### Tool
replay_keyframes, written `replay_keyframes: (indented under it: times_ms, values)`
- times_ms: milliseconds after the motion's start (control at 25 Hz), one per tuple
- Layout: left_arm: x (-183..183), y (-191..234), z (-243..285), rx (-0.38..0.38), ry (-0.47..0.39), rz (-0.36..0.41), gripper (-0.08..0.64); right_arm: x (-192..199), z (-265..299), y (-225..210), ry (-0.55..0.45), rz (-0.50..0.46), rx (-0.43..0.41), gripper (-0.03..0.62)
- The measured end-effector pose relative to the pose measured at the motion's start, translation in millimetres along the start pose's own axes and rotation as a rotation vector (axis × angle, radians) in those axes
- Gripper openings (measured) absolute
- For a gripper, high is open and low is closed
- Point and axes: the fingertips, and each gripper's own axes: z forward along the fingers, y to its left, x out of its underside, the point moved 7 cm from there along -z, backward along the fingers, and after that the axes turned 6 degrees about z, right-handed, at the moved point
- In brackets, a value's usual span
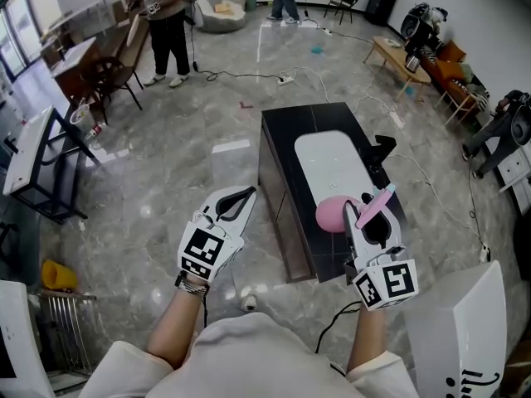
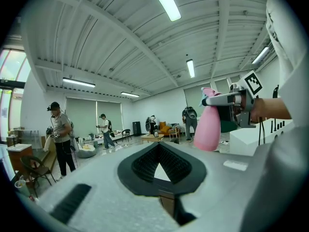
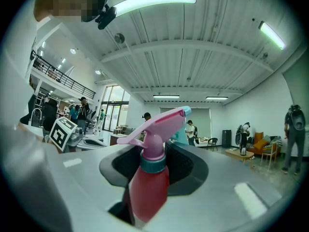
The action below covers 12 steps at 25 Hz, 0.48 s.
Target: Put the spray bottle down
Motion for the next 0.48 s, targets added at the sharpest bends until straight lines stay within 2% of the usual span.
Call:
replay_keyframes:
  times_ms: [480]
  values:
    - [25.7, 66.7, 16.2, 0.014, 0.026, -0.009, 0.005, 8.0, 78.6, 4.2, 0.014, -0.026, 0.01, 0.152]
